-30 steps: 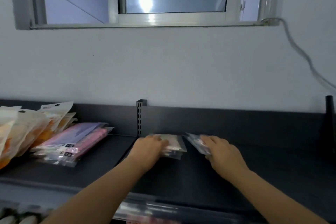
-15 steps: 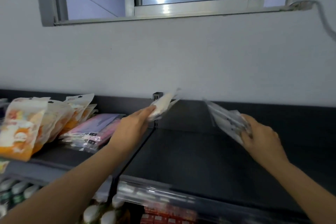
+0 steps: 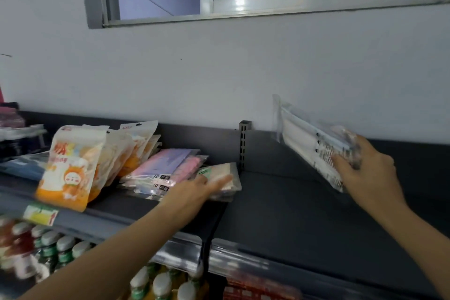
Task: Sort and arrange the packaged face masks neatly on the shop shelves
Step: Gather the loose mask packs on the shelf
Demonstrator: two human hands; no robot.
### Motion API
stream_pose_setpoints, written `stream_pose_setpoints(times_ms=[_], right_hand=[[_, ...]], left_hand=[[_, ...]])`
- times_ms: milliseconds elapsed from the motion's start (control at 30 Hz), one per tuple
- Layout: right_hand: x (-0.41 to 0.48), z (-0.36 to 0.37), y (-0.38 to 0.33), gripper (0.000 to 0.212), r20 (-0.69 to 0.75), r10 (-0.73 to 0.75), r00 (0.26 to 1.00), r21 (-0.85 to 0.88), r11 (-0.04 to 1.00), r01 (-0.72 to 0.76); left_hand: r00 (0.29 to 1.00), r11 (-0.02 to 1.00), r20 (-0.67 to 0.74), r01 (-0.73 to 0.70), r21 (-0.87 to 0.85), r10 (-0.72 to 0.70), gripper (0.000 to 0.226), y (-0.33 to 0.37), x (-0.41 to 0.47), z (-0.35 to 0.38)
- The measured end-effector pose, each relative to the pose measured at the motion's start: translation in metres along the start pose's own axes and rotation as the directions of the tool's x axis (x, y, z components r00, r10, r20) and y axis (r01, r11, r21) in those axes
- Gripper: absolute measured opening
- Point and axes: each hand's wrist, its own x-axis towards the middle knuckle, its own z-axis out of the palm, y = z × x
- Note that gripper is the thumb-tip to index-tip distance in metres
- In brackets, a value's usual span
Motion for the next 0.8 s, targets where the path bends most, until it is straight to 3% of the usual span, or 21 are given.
stream_pose_setpoints(times_ms=[200, 333, 500, 533, 600, 667, 733, 800], right_hand=[[-0.006, 0.03, -0.028, 0.052, 0.022, 0.004, 1.0, -0.005, 1.0, -0.004], [-0.015, 0.049, -0.047, 0.051, 0.051, 0.002, 0.999, -0.025, 1.0, 0.0], [-0.026, 0.071, -0.07, 0.049, 0.098, -0.124, 0.987, -0.119, 0.984, 0.135], [-0.028, 0.077, -0.074, 0.049, 0.111, -0.165, 0.98, -0.183, 0.966, 0.183], [-0.032, 0.093, -0.081, 0.049, 0.165, -0.269, 0.949, -0.337, 0.889, 0.31], [-0.034, 0.109, -0.092, 0.058, 0.211, -0.3, 0.93, -0.482, 0.796, 0.366], [-0.034, 0.124, -0.111, 0.068, 0.275, -0.284, 0.919, -0.605, 0.692, 0.395], [-0.032, 0.146, -0.132, 0.066, 0.374, -0.236, 0.897, -0.647, 0.627, 0.434]], left_hand=[[0.99, 0.991, 0.13, -0.064, 0.115, 0.049, 0.062, -0.007, 0.007, 0.007], [0.976, 0.995, 0.194, -0.1, 0.019, 0.095, 0.047, -0.023, 0.009, 0.01], [0.916, 0.981, 0.358, -0.143, -0.132, 0.182, 0.086, -0.048, -0.003, -0.003], [0.928, 0.975, 0.312, -0.163, -0.149, 0.202, 0.087, -0.054, -0.008, -0.007], [0.979, 0.959, 0.08, -0.166, -0.229, 0.188, 0.075, -0.07, -0.015, -0.013], [0.985, 0.942, -0.155, -0.126, -0.312, 0.08, 0.059, -0.089, -0.018, -0.018], [0.983, 0.963, -0.182, -0.012, -0.27, -0.039, 0.049, -0.109, -0.018, -0.02], [0.986, 0.975, -0.077, 0.132, -0.178, -0.147, 0.049, -0.125, -0.015, -0.013]])
